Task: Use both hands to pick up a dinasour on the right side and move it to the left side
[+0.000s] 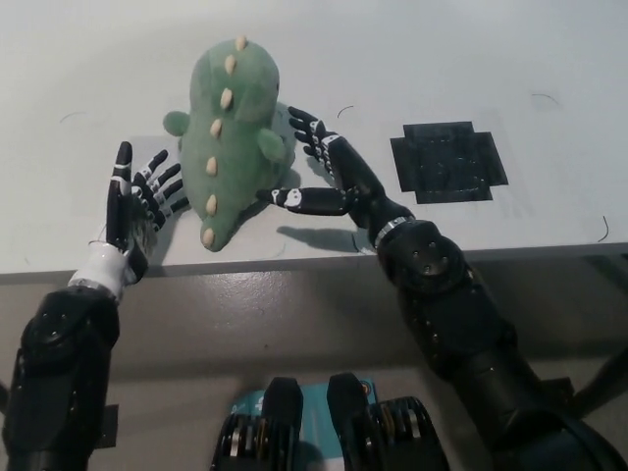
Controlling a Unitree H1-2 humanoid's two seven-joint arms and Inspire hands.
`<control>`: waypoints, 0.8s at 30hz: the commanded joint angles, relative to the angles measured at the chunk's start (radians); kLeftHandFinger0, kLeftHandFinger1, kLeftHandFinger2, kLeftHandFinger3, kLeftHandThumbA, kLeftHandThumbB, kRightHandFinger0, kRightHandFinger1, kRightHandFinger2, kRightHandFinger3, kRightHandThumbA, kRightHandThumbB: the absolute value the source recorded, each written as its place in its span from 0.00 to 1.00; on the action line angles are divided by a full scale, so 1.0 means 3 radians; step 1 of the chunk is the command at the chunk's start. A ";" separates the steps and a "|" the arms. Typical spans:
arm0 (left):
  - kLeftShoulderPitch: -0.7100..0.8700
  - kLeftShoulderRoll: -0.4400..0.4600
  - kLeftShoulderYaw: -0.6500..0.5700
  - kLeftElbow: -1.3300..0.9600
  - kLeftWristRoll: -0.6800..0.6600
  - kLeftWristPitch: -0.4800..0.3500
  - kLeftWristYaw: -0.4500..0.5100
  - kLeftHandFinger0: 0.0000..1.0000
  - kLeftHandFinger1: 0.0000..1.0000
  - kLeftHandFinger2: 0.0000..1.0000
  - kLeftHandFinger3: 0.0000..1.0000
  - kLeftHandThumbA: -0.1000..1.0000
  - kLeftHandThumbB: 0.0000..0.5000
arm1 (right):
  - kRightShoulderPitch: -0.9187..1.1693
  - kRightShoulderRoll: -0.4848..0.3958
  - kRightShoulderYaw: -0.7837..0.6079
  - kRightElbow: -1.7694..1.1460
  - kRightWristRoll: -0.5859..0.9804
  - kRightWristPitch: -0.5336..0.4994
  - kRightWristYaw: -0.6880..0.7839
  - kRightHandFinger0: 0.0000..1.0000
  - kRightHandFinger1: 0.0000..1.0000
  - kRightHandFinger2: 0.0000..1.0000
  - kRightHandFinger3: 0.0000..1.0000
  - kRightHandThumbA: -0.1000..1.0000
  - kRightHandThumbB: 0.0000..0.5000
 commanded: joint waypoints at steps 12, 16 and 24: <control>0.0208 0.0076 -0.0020 -0.0429 0.0163 -0.0355 -0.0010 1.00 1.00 1.00 1.00 1.00 0.86 | 0.0204 -0.0069 -0.0066 -0.0635 0.0141 0.0001 0.0216 1.00 1.00 1.00 1.00 1.00 0.09; 0.0439 0.0086 0.0021 -0.0660 0.0132 -0.0394 -0.0034 1.00 1.00 1.00 1.00 1.00 0.98 | 0.0444 -0.0160 -0.0113 -0.1020 0.0264 0.0071 0.0329 1.00 1.00 1.00 1.00 1.00 0.23; 0.0860 0.0139 0.0101 -0.1154 0.0032 -0.0458 -0.0111 1.00 1.00 1.00 1.00 1.00 0.95 | 0.0916 -0.0532 -0.0268 -0.2015 0.0473 0.0464 0.0474 1.00 1.00 1.00 1.00 1.00 0.28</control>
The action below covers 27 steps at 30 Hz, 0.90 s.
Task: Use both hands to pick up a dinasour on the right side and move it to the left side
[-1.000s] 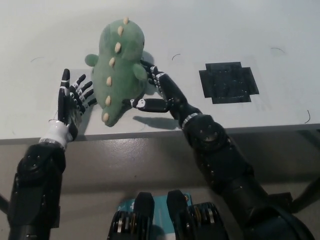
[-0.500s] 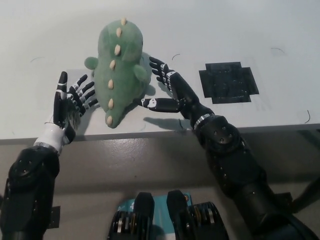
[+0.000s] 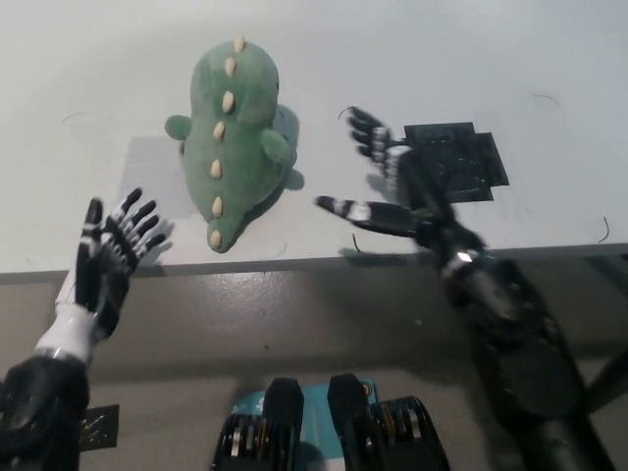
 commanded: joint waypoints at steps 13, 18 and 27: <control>0.0390 0.0047 -0.0026 -0.0734 -0.0062 -0.0181 -0.0075 1.00 1.00 1.00 1.00 1.00 0.82 | 0.0603 -0.0778 -0.0343 -0.1052 0.0442 0.0270 0.0301 1.00 1.00 1.00 1.00 1.00 0.21; 0.0470 0.0021 -0.0044 -0.0794 -0.0044 -0.0223 -0.0062 1.00 1.00 1.00 1.00 1.00 0.85 | 0.0776 -0.0867 -0.0424 -0.1099 0.0516 0.0204 0.0321 1.00 1.00 1.00 1.00 1.00 0.21; 0.0668 -0.0102 -0.0063 -0.0838 0.0006 -0.0360 0.0008 1.00 1.00 1.00 1.00 1.00 0.78 | 0.1121 -0.0936 -0.0570 -0.1028 0.0466 -0.0222 0.0297 1.00 1.00 1.00 1.00 1.00 0.19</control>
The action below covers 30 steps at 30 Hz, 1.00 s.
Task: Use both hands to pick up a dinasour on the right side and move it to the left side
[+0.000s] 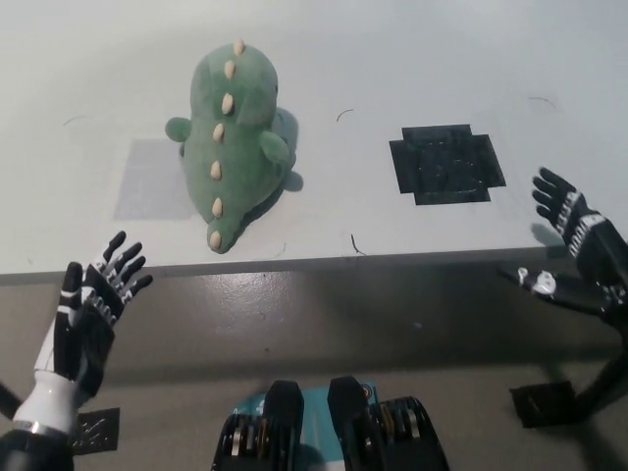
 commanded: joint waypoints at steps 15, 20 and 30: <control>0.0090 -0.0216 0.0006 0.0078 -0.0007 -0.0483 0.0025 1.00 1.00 1.00 1.00 1.00 0.86 | 0.0751 -0.0075 -0.0485 -0.0427 0.0384 -0.0532 -0.0025 1.00 1.00 1.00 1.00 1.00 0.19; 0.0164 -0.0259 -0.0019 0.0066 -0.0013 -0.0472 0.0014 1.00 1.00 1.00 1.00 1.00 0.84 | 0.0802 -0.0028 -0.0472 -0.0390 0.0333 -0.0586 -0.0044 1.00 1.00 1.00 1.00 1.00 0.22; 0.0230 -0.0307 -0.0024 -0.0006 -0.0078 -0.0366 0.0033 1.00 1.00 1.00 1.00 1.00 0.78 | 0.0858 0.0057 -0.0428 -0.0367 0.0271 -0.0617 -0.0053 1.00 1.00 1.00 1.00 1.00 0.26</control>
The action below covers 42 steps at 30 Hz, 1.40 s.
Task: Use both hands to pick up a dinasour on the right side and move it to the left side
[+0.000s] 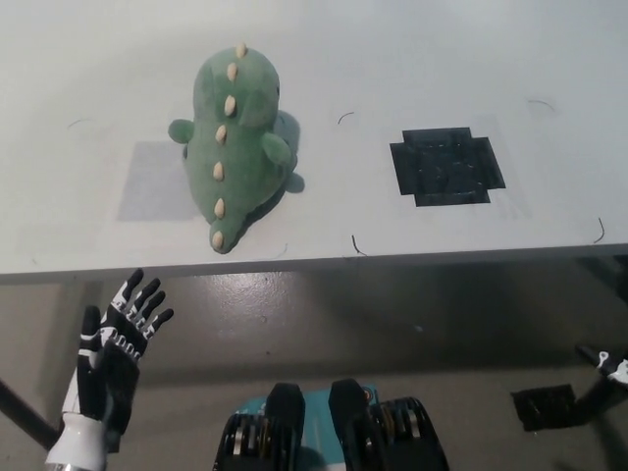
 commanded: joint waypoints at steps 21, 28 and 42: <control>0.0143 0.0104 0.0000 -0.0185 -0.0122 0.0001 -0.0026 1.00 1.00 1.00 1.00 1.00 0.73 | -0.0021 -0.0238 -0.0137 -0.0105 0.0209 0.0128 -0.0012 1.00 1.00 1.00 1.00 0.94 0.55; 0.0177 0.0148 -0.0026 -0.0226 -0.0105 0.0058 -0.0030 1.00 1.00 1.00 1.00 1.00 0.72 | 0.0025 -0.0190 -0.0107 -0.0138 0.0046 0.0051 -0.0083 1.00 1.00 1.00 1.00 0.78 0.54; 0.0180 0.0167 0.0003 -0.0245 -0.0227 0.0112 -0.0024 1.00 1.00 1.00 1.00 1.00 0.75 | 0.0015 -0.0159 -0.0087 -0.0157 0.0074 0.0067 -0.0061 1.00 1.00 1.00 1.00 0.78 0.49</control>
